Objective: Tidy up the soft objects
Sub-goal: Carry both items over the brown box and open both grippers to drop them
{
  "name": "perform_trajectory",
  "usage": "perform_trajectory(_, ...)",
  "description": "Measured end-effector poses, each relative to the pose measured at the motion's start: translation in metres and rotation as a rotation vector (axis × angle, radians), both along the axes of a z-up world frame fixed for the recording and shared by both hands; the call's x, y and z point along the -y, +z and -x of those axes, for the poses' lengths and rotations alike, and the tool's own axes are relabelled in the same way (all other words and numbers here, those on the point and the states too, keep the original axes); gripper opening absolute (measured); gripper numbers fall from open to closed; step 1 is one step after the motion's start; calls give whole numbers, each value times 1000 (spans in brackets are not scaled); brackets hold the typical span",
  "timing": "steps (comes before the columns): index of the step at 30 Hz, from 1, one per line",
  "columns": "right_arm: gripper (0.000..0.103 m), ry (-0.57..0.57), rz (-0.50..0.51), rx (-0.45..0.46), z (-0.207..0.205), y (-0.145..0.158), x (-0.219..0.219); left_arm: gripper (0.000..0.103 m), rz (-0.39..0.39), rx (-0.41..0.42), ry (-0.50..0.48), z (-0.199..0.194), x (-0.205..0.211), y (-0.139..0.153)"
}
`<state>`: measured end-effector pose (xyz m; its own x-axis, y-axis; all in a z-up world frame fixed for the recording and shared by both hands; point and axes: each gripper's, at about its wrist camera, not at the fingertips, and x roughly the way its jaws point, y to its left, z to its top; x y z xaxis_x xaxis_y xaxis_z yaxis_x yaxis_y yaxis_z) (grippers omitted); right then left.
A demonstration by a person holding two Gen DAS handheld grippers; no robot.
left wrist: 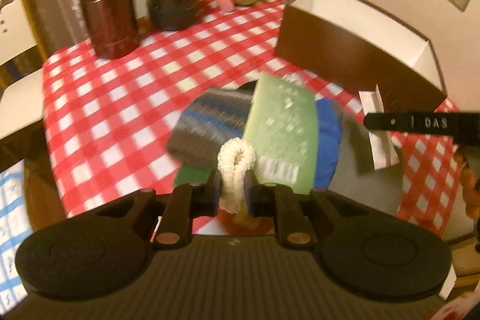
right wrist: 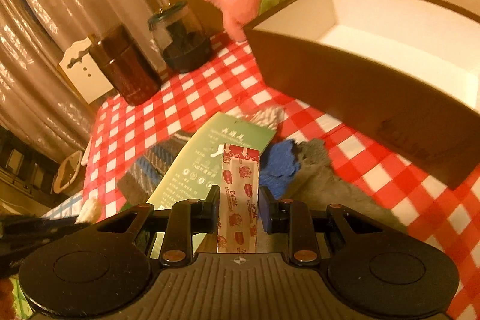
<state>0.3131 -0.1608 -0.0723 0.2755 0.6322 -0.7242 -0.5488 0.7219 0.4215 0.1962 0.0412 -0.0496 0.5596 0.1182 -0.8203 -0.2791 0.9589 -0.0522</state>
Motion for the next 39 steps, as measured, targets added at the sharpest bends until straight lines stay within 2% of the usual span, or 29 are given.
perform_trajectory(15,27,-112,-22,92,-39,38,55,15,-24,100,-206,-114,49,28)
perform_trajectory(26,27,-189,-21,186,-94,60,89,15,-24,169,-307,-213,87,45)
perform_trajectory(32,27,-211,6,218,-131,56,99,15,-16,160,-335,-262,104,35)
perform_trajectory(39,27,-226,65,187,-171,31,106,15,-14,103,-339,-308,112,11)
